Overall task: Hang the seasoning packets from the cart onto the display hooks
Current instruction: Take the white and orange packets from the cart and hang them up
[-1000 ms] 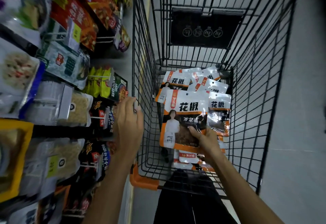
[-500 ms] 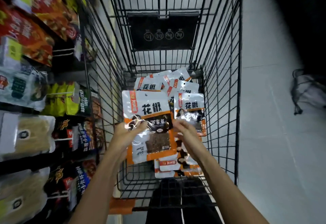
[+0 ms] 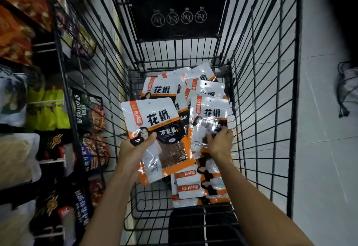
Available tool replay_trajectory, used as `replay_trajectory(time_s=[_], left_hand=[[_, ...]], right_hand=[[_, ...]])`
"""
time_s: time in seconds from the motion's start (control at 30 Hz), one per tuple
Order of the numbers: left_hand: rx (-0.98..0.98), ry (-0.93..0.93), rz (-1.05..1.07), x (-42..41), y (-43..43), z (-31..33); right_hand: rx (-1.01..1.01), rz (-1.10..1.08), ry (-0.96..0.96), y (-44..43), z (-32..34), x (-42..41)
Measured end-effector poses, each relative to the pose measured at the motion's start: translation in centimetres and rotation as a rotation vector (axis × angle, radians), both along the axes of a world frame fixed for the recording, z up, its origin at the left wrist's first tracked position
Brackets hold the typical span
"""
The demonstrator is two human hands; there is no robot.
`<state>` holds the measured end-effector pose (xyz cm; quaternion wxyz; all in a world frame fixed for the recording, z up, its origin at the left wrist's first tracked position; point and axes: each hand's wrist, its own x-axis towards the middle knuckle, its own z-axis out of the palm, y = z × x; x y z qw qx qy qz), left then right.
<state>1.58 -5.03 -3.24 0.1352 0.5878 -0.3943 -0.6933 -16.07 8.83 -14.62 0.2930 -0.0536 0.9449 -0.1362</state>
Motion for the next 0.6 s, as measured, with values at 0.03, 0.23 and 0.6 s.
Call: replay_trajectory(time_s=[0.03,0.23,0.6], left_hand=[[0.002,0.015,-0.003,-0.1,0.0,0.1],[0.018,0.002,0.010,0.0,-0.5,0.2],[0.032,0.002,0.028,1.0,0.1,1.0]], right_hand=[[0.014,-0.002,0.005,-0.1,0.0,0.4],[0.017,-0.152,0.026,-0.8,0.0,0.7],[-0.551,-0.774,-0.404,-0.2,1.2,-0.5]])
